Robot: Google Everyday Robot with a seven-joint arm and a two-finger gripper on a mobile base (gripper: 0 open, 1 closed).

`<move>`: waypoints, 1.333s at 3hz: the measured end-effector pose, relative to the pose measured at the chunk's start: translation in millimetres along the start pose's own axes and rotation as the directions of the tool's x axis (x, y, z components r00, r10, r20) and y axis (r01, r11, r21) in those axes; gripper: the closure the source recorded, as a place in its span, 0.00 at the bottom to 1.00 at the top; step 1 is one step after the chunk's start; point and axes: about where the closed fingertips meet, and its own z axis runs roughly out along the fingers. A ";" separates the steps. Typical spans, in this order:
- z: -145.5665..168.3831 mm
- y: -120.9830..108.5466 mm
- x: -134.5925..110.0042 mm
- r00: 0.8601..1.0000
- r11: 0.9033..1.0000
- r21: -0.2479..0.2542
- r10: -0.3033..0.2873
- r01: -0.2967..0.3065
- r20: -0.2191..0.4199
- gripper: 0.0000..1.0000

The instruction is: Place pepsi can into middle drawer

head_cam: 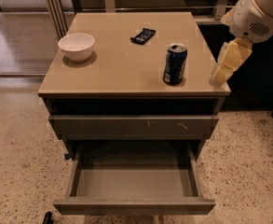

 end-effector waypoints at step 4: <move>63.0 -34.4 -18.0 0.981 0.996 -0.060 0.082 -0.073 0.178 0.00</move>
Offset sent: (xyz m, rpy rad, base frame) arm 0.0371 0.0031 -0.0109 0.1038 -0.0063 -0.0131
